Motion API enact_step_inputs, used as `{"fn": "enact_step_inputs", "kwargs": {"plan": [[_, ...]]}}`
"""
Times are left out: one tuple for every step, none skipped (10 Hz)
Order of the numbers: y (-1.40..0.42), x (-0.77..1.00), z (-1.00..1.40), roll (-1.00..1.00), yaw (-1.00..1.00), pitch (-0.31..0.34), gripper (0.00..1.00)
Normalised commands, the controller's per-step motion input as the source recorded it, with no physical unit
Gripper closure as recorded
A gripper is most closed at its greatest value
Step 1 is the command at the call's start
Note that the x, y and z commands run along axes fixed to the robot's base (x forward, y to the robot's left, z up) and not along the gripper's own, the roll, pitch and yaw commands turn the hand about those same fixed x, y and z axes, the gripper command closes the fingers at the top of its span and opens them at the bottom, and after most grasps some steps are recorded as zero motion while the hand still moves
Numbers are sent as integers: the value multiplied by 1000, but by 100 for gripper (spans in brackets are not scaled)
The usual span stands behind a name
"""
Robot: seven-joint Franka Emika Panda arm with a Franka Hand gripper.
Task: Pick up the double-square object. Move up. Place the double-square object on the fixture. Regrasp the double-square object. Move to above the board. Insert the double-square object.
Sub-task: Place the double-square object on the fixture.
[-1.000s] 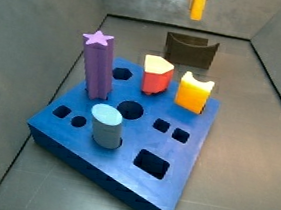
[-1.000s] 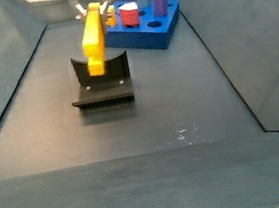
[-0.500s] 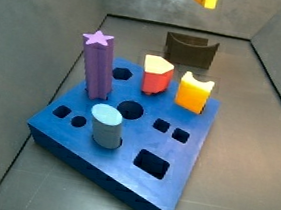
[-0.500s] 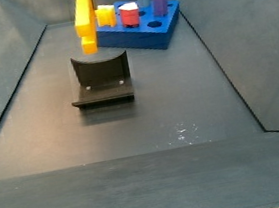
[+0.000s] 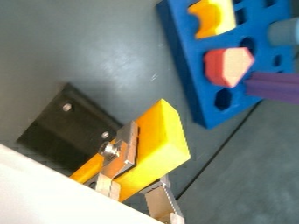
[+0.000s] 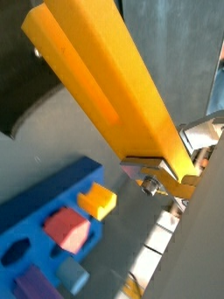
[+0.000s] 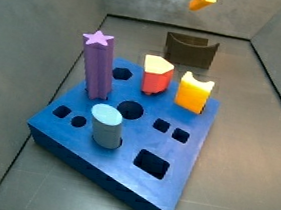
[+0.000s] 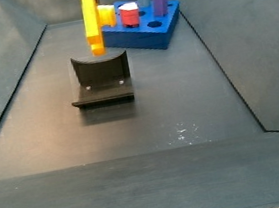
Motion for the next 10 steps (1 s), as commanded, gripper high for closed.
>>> {"fn": "enact_step_inputs", "kwargs": {"plan": [[38,64,-8,-1000,-111,129,100],[39,64,-9,-1000,-150,133,100],[41,65,-11,-901,-161,119,100],[42,67,-12,-658,-167,81,100],[43,67,-17,-468,-163,55,100],[28,61,-2,-270,-153,21,100],[25,55,-1,-216,-144,0,100],[125,81,-1000,-254,-193,-58,100],[125,87,-1000,-247,-176,-67,100],[114,109,-1000,-213,-122,-88,100]]}}
